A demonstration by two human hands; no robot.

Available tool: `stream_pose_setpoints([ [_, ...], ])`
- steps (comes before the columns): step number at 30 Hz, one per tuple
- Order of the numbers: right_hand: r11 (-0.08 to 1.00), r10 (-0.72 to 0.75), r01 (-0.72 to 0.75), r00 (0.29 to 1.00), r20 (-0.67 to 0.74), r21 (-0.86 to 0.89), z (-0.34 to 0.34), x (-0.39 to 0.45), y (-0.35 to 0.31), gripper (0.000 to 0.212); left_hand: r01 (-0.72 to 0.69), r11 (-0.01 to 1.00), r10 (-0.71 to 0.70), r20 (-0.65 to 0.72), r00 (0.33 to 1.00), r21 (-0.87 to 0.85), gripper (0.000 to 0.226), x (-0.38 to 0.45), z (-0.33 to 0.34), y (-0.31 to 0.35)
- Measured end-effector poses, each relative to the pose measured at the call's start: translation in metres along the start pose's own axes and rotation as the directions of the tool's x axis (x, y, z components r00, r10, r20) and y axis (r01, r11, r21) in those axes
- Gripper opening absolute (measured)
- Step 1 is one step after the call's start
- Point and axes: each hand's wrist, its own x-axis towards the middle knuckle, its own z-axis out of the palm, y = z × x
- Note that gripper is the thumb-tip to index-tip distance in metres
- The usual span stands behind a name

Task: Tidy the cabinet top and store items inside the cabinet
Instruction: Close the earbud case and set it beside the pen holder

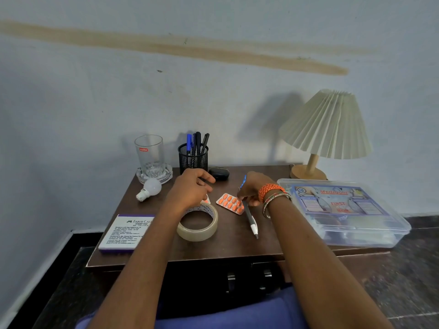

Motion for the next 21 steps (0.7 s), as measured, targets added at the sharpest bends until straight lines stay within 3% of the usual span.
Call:
stream_pose_setpoints([
  [5,0.923,-0.002,0.036,0.996,-0.088,0.382,-0.016,0.001,-0.004,0.012,-0.026,0.999,0.028,0.060,0.998,-0.031,0.036,-0.004,-0.001,0.003],
  [10,0.601,-0.085,0.144,0.990,-0.117,0.786,-0.031,-0.017,-0.020,0.016,-0.015,0.993,0.032,0.143,0.989,-0.117,0.044,-0.007,-0.002,0.008],
  [17,0.314,-0.069,0.120,0.992,-0.103,0.942,-0.031,-0.020,-0.022,0.012,-0.045,0.927,0.106,0.146,0.984,-0.372,0.042,-0.011,-0.008,0.013],
  [21,0.217,-0.088,0.096,0.993,-0.079,0.971,-0.030,-0.023,-0.027,0.008,-0.092,0.883,0.131,0.053,0.990,-0.460,0.038,-0.013,-0.010,0.016],
])
